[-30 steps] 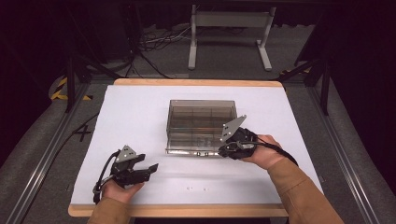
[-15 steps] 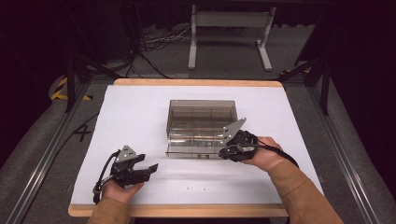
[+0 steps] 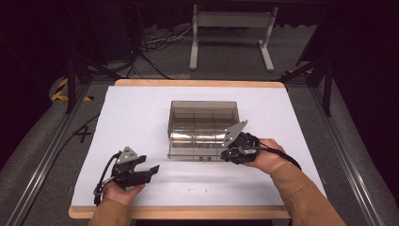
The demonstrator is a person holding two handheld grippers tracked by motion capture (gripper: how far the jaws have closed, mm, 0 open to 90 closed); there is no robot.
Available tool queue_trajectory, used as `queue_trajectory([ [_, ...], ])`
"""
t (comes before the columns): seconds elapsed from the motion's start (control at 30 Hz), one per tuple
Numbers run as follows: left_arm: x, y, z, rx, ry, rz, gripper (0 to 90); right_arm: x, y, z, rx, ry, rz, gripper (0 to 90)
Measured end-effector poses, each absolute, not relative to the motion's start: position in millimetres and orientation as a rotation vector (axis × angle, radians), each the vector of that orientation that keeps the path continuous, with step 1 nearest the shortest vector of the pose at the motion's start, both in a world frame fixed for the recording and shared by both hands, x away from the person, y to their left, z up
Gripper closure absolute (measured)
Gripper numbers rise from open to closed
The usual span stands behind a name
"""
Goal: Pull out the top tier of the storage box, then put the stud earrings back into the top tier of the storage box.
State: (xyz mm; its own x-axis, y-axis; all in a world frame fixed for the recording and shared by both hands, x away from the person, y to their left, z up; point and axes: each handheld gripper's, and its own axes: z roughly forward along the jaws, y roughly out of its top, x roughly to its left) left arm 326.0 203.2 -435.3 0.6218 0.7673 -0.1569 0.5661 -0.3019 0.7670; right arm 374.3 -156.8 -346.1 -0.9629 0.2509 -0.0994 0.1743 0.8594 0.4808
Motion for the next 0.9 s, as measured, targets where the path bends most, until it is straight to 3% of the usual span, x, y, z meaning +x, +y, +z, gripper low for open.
queue_trajectory([
  [0.63,325.9,203.5,-435.2,2.0,1.049,0.302,34.0,356.8,-144.1,-328.6,0.329,2.828,0.885,70.2],
  [0.9,325.7,203.1,-435.1,2.006,1.047,0.305,34.1,352.2,-138.8,-331.9,0.357,2.832,0.917,70.3],
])
